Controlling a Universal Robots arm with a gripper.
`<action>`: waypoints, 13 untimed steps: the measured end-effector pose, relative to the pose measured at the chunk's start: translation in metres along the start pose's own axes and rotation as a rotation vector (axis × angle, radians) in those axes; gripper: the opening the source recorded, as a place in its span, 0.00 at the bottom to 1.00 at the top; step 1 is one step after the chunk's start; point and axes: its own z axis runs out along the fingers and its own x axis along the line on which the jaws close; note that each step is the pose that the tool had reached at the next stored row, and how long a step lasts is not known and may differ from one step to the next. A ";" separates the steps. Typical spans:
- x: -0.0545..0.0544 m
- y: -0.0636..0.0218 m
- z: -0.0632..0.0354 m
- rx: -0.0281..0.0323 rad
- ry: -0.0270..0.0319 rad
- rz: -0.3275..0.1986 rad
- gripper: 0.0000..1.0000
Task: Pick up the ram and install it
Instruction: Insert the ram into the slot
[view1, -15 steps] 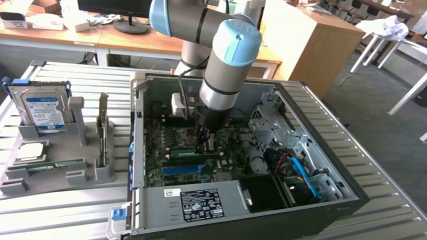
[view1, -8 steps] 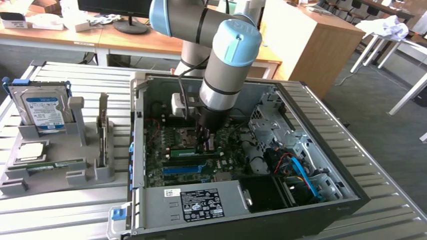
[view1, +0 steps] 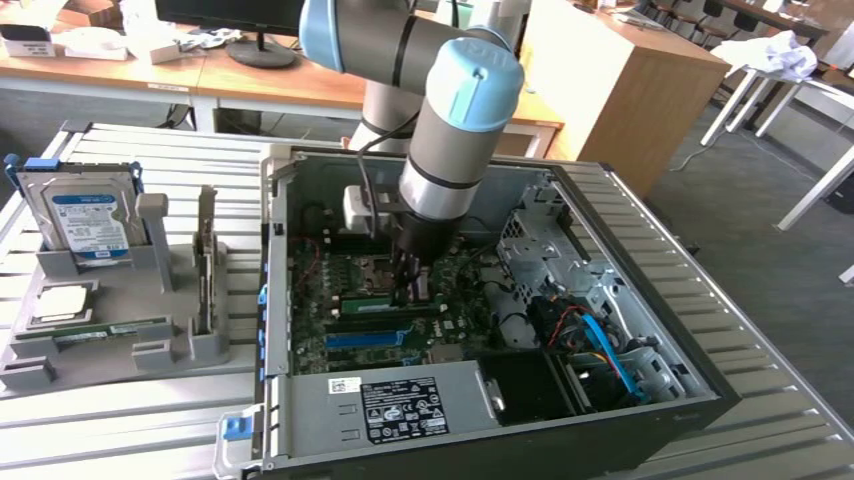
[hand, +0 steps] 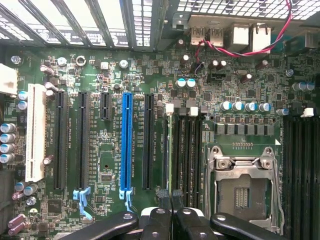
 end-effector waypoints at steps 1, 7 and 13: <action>0.000 -0.0001 -0.0002 -0.0002 0.0002 -0.001 0.12; 0.000 -0.0001 -0.0002 -0.0003 0.0001 -0.001 0.12; 0.001 0.0001 -0.0001 0.0001 -0.0002 0.005 0.12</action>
